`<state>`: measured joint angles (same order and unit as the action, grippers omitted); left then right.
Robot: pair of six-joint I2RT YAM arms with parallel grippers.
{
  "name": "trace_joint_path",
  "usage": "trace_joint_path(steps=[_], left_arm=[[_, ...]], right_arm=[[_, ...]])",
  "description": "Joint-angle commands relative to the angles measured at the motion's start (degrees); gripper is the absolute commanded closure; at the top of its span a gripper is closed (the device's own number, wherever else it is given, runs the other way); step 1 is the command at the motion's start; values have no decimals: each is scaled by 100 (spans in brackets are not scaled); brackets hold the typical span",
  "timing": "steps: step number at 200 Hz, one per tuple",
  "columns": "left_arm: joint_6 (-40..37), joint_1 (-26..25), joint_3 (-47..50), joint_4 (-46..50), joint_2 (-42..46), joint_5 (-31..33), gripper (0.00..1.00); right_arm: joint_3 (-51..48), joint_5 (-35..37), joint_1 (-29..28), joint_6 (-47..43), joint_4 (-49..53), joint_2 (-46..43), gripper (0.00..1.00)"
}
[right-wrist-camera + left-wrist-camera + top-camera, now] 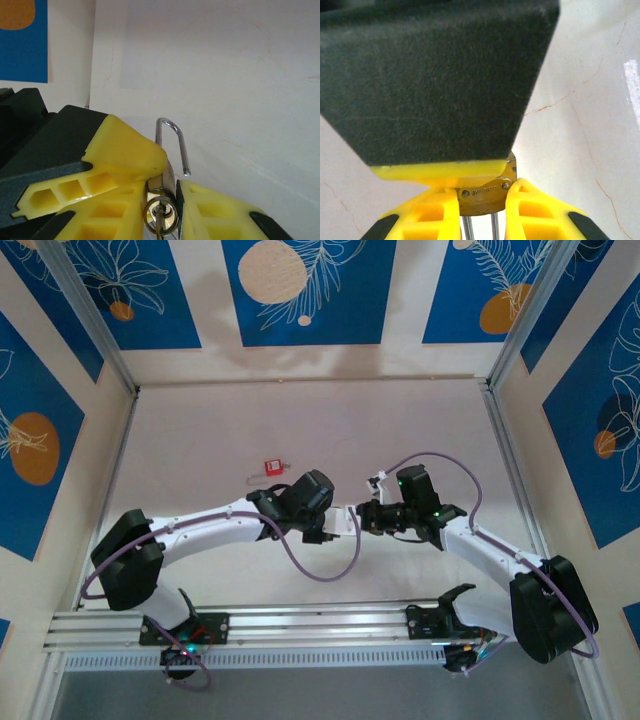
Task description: Unlock with the key
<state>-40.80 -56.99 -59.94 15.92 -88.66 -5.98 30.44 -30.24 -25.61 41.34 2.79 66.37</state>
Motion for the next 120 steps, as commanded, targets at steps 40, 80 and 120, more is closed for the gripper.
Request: trace_joint_path(steps=[40,80,120], left_arm=[[79,55,-241,-212,-124,-196,99],[107,107,-263,-193,-161,-210,99],[234,160,-285,-287,-125,-311,99]], right_arm=[[143,-357,-158,-64,-255,76,70],[90,-396,-172,-87,-310,26,70],[130,-203,-252,-235,-156,145,75]])
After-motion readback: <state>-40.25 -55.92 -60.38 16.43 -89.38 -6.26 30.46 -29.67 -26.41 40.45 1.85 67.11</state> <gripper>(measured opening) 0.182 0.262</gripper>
